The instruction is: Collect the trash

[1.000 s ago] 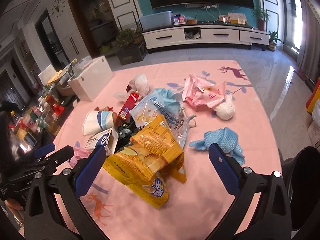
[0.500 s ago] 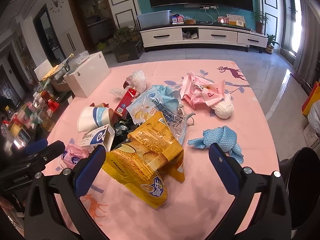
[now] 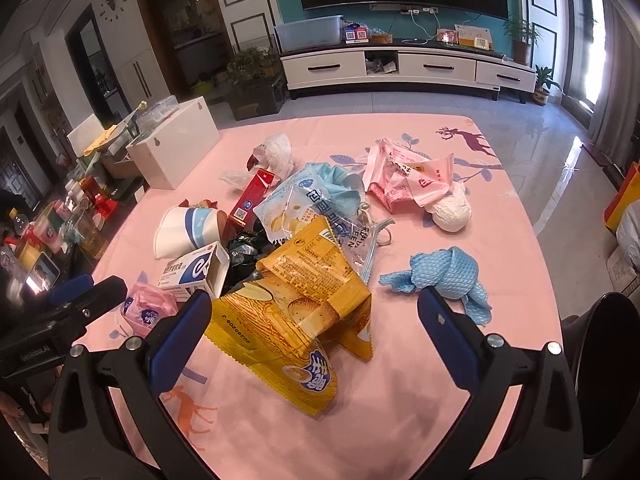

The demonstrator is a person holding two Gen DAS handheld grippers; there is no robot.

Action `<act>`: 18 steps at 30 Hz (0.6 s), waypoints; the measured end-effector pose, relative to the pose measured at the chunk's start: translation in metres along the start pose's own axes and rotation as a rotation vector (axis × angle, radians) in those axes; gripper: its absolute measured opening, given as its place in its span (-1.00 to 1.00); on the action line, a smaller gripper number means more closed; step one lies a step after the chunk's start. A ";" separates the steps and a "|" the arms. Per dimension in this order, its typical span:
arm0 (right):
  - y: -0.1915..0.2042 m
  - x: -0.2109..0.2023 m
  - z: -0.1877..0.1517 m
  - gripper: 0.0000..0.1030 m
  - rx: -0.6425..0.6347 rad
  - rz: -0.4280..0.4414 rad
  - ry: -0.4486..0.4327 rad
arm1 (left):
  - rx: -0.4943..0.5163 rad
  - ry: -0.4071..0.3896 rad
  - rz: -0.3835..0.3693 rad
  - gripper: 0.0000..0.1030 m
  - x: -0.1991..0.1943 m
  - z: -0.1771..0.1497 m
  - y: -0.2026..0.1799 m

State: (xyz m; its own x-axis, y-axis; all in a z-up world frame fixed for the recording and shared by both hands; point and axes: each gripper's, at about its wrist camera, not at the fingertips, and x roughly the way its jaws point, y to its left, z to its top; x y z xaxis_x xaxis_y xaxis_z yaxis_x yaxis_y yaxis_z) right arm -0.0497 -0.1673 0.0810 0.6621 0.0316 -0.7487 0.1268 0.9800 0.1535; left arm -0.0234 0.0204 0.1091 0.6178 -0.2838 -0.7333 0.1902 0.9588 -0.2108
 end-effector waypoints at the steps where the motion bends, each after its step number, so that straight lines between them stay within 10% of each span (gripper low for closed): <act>1: 0.000 0.001 0.000 0.95 -0.001 -0.002 0.001 | 0.000 -0.001 -0.001 0.95 0.000 0.000 0.000; 18: 0.003 -0.003 -0.001 0.95 0.024 0.048 0.007 | -0.011 -0.001 -0.040 0.95 -0.008 0.000 0.001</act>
State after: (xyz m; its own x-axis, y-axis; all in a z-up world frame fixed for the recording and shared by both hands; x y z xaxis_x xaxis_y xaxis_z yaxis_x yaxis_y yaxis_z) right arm -0.0526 -0.1640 0.0831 0.6628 0.0798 -0.7445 0.1128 0.9723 0.2046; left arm -0.0285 0.0241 0.1147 0.6108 -0.3215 -0.7236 0.2062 0.9469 -0.2467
